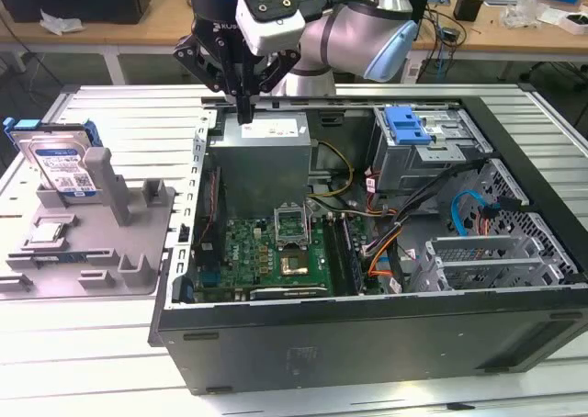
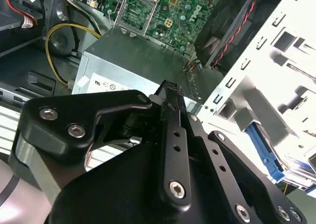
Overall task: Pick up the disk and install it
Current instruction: 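Reach for the disk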
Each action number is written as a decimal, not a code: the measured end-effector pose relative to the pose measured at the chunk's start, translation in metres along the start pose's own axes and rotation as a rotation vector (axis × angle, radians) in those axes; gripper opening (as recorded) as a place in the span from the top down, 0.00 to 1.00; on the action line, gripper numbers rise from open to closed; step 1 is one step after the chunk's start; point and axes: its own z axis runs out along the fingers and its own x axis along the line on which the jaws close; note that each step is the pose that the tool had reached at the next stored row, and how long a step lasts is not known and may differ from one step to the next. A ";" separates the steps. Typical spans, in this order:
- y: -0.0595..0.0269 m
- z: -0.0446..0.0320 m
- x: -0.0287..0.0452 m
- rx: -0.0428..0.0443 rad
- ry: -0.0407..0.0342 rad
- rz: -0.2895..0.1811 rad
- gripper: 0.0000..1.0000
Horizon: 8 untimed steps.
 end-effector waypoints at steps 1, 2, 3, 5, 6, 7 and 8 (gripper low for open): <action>0.0000 0.0000 0.0005 0.0000 0.0000 0.000 0.89; 0.0000 -0.0001 0.0015 0.0000 0.0000 0.000 0.89; 0.0001 -0.0001 0.0027 0.0000 -0.0001 0.001 0.89; 0.0011 -0.0001 0.0092 0.0000 -0.0001 0.001 0.89; 0.0015 -0.0003 0.0132 0.0001 -0.0001 0.001 0.89; 0.0021 -0.0003 0.0175 0.0001 0.0000 0.001 0.89; 0.0025 -0.0004 0.0201 0.0001 -0.0001 0.002 0.89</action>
